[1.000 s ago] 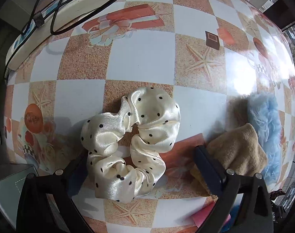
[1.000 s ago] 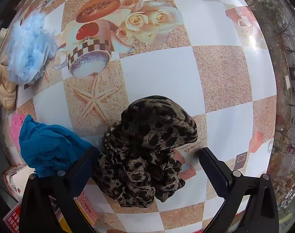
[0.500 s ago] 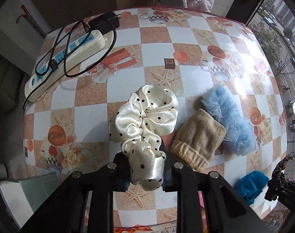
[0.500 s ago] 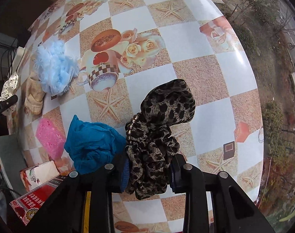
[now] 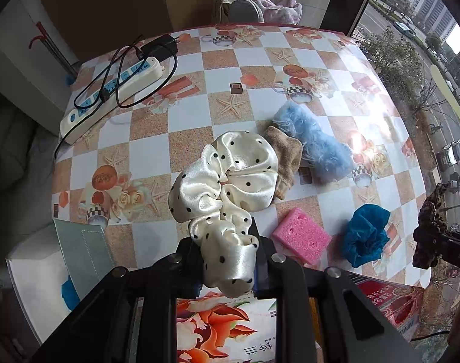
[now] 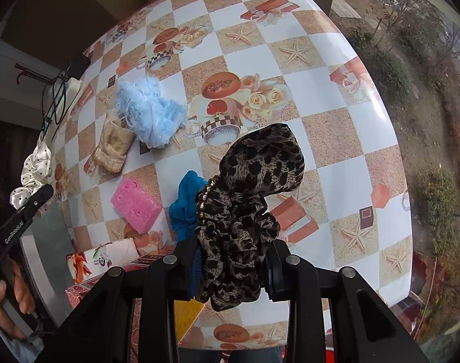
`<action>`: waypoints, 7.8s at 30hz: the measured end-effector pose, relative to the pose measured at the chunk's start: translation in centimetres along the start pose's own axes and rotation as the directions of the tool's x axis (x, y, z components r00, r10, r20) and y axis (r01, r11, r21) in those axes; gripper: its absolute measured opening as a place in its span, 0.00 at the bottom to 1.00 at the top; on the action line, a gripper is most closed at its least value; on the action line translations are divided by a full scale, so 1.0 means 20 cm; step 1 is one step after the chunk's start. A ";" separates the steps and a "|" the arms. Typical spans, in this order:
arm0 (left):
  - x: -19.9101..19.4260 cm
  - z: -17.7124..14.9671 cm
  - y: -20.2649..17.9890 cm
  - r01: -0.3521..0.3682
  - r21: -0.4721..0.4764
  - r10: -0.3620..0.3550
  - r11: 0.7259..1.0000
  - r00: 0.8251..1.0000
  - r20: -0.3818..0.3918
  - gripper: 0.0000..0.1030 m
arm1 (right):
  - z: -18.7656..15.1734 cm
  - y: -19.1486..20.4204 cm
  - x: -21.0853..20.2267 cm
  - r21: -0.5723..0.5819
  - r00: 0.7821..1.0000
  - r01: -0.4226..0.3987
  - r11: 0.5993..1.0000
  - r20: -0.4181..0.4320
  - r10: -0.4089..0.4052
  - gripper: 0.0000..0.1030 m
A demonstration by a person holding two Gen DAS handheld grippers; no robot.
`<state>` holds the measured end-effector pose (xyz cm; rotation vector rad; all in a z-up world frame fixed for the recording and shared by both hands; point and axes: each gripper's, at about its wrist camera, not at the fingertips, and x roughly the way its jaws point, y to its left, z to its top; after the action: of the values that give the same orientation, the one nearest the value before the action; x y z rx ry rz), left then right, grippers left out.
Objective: Organize soft objects
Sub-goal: 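Carry the cream polka-dot and leopard scrunchies with both tools over the box, then open both tools to drop the two scrunchies into the box, then move left tool to beige knit mitten while right tool approaches blue cloth, then grasp the beige knit mitten with left tool while right tool grasps blue cloth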
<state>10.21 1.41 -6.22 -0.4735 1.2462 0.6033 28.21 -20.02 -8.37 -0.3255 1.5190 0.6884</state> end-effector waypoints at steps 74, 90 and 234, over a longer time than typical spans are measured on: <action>-0.46 -1.10 1.05 -0.058 -0.461 0.089 0.885 0.995 0.045 0.25 | -0.78 1.72 -0.12 -0.717 0.996 -0.079 0.692 -0.085 0.025 0.33; -0.41 -1.12 1.10 -0.078 -0.487 0.096 0.870 0.995 0.012 0.25 | -0.83 1.85 -0.05 -0.757 0.994 -0.091 0.647 -0.113 0.008 0.33; 0.80 0.35 -0.21 -0.001 0.059 0.016 0.998 0.965 -0.263 1.00 | 0.07 0.12 0.63 -0.283 0.944 0.102 0.954 -0.277 -0.182 1.00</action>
<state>21.24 5.17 -19.77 -0.5115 1.5153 0.5207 26.76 -14.69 -20.02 -0.7670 1.6708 0.7515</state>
